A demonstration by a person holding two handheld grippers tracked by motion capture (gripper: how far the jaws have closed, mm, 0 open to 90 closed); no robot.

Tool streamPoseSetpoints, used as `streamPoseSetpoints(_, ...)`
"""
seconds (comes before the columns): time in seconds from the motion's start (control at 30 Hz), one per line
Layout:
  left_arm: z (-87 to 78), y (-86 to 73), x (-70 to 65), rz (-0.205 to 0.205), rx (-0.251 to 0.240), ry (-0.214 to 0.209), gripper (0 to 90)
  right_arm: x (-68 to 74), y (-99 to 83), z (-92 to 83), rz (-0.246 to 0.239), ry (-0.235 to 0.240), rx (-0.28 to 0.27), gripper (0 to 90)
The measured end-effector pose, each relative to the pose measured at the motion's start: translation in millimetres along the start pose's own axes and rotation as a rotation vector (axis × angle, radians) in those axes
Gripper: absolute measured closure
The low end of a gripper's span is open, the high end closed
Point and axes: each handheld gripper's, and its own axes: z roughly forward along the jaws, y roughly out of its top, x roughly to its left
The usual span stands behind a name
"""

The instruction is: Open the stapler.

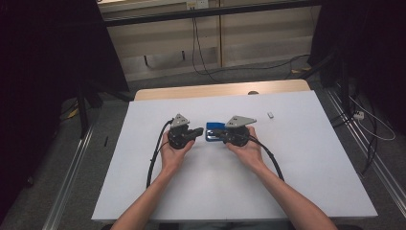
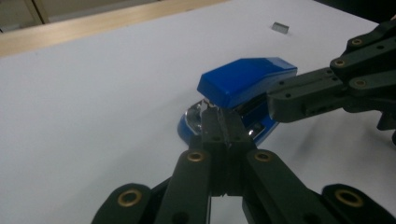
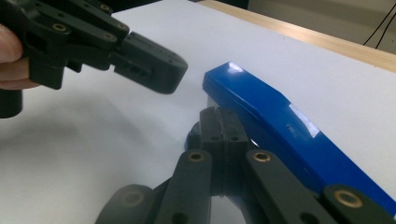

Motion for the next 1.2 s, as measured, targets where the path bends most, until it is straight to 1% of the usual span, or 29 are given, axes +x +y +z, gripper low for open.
streamPoseSetpoints(0.13, 5.0, -1.7, 2.6, -0.009, 0.014, 0.000, 90.0, -2.7, 0.2, 5.7, -0.010, 0.005, 0.032, 90.0)
streamPoseSetpoints(0.2, 7.7, -1.9, 4.1, -0.003, 0.030, 0.002, 90.0, -4.3, -0.1, 8.6, -0.006, 0.007, 0.040, 90.0)
streamPoseSetpoints(0.23, 8.3, -1.5, 4.9, 0.008, 0.036, 0.007, 90.0, -4.5, -0.4, 10.0, -0.008, 0.006, 0.051, 90.0)
streamPoseSetpoints(0.3, 9.0, -1.2, 5.6, 0.005, 0.037, 0.008, 90.0, -4.8, -0.3, 12.4, -0.013, 0.010, 0.067, 90.0)
streamPoseSetpoints(0.37, 10.6, -0.3, 7.1, -0.003, 0.038, 0.007, 90.0, -3.9, 0.9, 13.4, -0.016, 0.011, 0.067, 90.0)
streamPoseSetpoints(0.4, 11.2, -0.2, 8.0, -0.001, 0.040, 0.009, 90.0, -3.2, 1.9, 14.0, -0.018, 0.011, 0.075, 90.0)
streamPoseSetpoints(0.43, 12.0, -0.6, 8.3, -0.009, 0.040, 0.008, 90.0, -2.9, 2.5, 14.5, -0.026, 0.011, 0.079, 90.0)
streamPoseSetpoints(0.53, 13.9, -1.9, 9.3, -0.007, 0.051, 0.007, 90.0, -2.4, 3.0, 17.4, -0.031, 0.012, 0.099, 90.0)
streamPoseSetpoints(0.6, 14.5, -2.1, 9.3, -0.005, 0.053, 0.007, 90.0, -2.8, 2.0, 19.3, -0.026, 0.011, 0.112, 90.0)
streamPoseSetpoints(0.77, 15.0, -1.4, 9.0, -0.010, 0.058, 0.011, 90.0, -3.4, 2.5, 19.7, -0.024, 0.008, 0.120, 90.0)
streamPoseSetpoints(0.8, 16.4, -1.0, 9.0, -0.002, 0.059, 0.013, 90.0, -3.8, 2.5, 19.7, -0.022, 0.009, 0.121, 90.0)
streamPoseSetpoints(0.87, 17.5, -0.4, 9.1, -0.002, 0.062, 0.016, 90.0, -4.3, 2.9, 19.8, -0.021, 0.010, 0.122, 90.0)
streamPoseSetpoints(0.97, 19.3, 0.4, 8.8, -0.006, 0.055, 0.019, 90.0, -4.2, 3.2, 19.8, -0.024, 0.011, 0.127, 90.0)
streamPoseSetpoints(1.03, 21.5, 0.9, 7.7, -0.001, 0.064, 0.012, 90.0, -4.5, 3.0, 19.8, -0.022, 0.012, 0.125, 90.0)
streamPoseSetpoints(1.1, 22.1, 1.1, 7.0, 0.003, 0.066, 0.018, 90.0, -4.6, 2.9, 19.8, -0.021, 0.013, 0.125, 90.0)
streamPoseSetpoints(1.13, 23.4, 1.1, 6.8, 0.011, 0.063, 0.018, 90.0, -4.7, 2.7, 19.8, -0.020, 0.014, 0.123, 90.0)
streamPoseSetpoints(1.2, 25.0, 1.0, 5.9, -0.001, 0.059, 0.011, 90.0, -4.5, 2.7, 20.0, -0.020, 0.013, 0.122, 90.0)
